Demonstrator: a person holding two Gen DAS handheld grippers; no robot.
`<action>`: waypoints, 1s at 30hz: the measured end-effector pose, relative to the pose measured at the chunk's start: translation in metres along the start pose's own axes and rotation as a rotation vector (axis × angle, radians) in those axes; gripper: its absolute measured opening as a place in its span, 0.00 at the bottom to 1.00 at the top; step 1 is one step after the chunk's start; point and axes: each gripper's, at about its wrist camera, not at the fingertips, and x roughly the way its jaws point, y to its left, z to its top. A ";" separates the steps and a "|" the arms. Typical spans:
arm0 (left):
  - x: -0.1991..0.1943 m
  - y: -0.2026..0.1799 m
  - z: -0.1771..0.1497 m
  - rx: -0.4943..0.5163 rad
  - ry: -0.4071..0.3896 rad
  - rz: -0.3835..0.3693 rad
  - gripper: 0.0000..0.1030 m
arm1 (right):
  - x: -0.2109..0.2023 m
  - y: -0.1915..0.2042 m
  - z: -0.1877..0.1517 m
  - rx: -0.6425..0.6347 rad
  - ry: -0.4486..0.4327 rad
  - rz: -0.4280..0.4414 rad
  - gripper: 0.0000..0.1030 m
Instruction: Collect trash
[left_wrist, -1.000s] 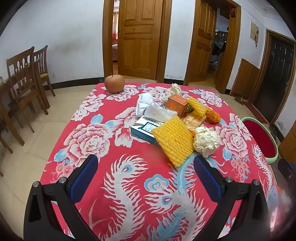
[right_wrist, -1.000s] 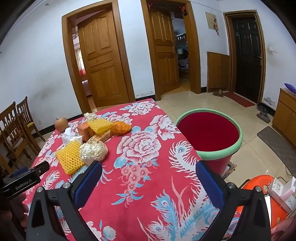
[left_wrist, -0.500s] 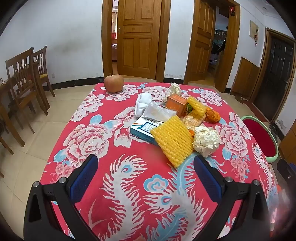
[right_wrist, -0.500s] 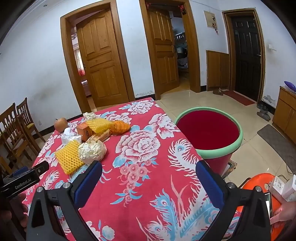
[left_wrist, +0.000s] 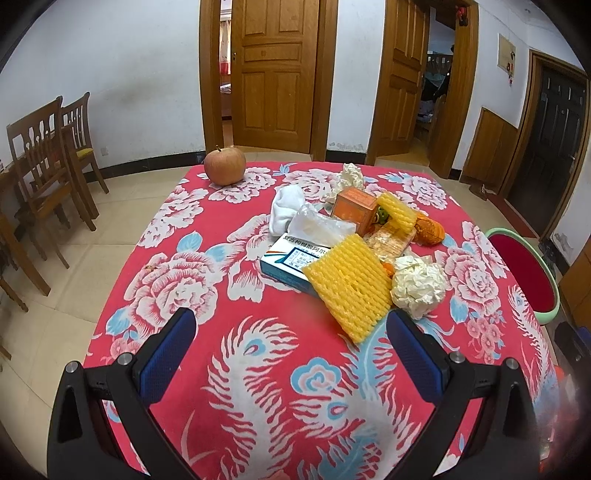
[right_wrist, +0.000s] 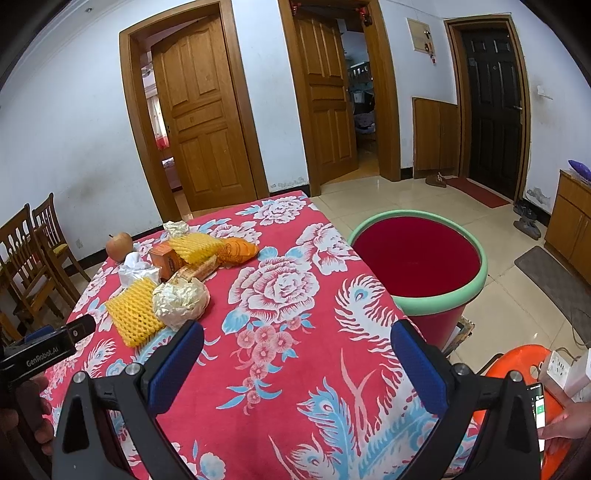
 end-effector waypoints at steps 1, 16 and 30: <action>0.002 0.000 0.002 0.004 -0.001 0.003 0.99 | 0.001 0.000 0.000 -0.001 0.002 0.003 1.00; 0.041 -0.026 0.016 0.043 0.016 -0.031 0.88 | 0.026 0.007 0.016 -0.006 0.026 0.028 1.00; 0.065 -0.035 0.011 0.030 0.130 -0.167 0.19 | 0.044 0.011 0.022 -0.012 0.049 0.042 1.00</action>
